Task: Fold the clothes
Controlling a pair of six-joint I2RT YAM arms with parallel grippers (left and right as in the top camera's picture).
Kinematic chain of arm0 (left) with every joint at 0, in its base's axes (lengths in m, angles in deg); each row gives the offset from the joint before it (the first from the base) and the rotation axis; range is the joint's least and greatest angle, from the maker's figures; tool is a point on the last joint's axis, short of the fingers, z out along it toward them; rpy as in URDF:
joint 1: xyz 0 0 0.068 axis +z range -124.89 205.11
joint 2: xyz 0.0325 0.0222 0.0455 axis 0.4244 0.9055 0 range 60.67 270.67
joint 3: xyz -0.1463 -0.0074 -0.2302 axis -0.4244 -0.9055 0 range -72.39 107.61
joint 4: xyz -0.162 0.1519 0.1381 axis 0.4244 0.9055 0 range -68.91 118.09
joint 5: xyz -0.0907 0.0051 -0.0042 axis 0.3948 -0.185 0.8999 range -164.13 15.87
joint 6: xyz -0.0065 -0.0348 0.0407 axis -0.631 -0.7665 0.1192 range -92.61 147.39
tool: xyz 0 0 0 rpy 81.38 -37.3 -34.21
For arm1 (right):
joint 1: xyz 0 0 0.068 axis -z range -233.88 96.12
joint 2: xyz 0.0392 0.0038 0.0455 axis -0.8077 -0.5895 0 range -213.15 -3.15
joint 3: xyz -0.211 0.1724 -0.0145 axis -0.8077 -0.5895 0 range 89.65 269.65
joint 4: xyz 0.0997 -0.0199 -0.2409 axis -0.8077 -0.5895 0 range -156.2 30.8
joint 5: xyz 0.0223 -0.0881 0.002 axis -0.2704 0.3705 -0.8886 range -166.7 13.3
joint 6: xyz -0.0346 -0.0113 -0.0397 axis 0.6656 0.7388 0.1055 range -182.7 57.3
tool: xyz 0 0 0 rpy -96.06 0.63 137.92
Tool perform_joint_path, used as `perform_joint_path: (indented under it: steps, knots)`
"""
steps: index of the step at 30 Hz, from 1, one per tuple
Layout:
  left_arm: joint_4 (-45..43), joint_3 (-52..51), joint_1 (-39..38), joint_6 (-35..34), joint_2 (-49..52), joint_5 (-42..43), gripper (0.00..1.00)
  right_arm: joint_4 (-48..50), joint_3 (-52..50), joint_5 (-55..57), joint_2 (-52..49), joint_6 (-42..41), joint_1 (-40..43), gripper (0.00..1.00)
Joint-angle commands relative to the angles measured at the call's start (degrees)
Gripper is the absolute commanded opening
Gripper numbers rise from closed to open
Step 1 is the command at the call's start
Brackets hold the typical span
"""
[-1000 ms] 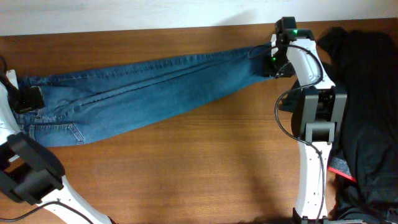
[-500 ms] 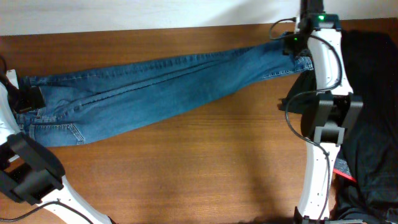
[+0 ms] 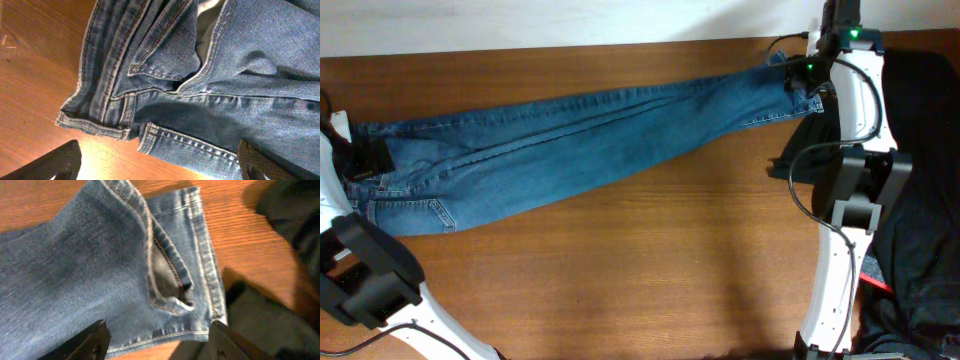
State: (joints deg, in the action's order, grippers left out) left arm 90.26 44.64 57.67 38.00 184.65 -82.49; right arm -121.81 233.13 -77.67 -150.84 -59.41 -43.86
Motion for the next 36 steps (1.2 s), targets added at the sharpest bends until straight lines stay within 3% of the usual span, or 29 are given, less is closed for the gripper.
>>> perform_joint_path:
  steps: [1,12,13,15,16,22,29,36]
  knots:
    - [0.31,1.01,0.24,-0.74,-1.44,0.66,0.99,1.14,0.70,-1.01,-1.86,0.98,-0.31,0.68]
    - [0.57,0.98,0.20,-0.74,-1.44,1.14,0.99,3.48,0.68,-1.22,-5.38,0.94,-0.31,0.68]
    - [0.55,0.98,0.20,-0.74,-1.44,1.62,0.99,3.45,0.66,-1.20,-5.51,0.94,-0.31,0.59]
    - [0.55,0.98,0.20,-0.74,-1.44,2.19,0.99,3.69,0.63,-0.92,-5.53,0.70,-0.17,0.15]
    - [0.57,0.98,0.20,-0.74,-1.44,2.19,0.99,3.74,0.68,-0.26,-5.46,-0.20,-0.04,0.04]
    - [1.05,0.98,0.20,-0.74,-1.44,2.80,0.99,-0.83,0.98,7.28,-4.70,-14.43,4.52,0.04]
    - [1.22,0.98,0.20,-0.74,-1.44,2.80,0.99,-3.23,0.96,3.78,-4.70,-13.55,8.76,0.04]
    - [1.18,0.98,0.20,-0.74,-1.44,2.82,0.99,-1.92,0.96,1.18,-4.70,-12.11,7.89,0.06]
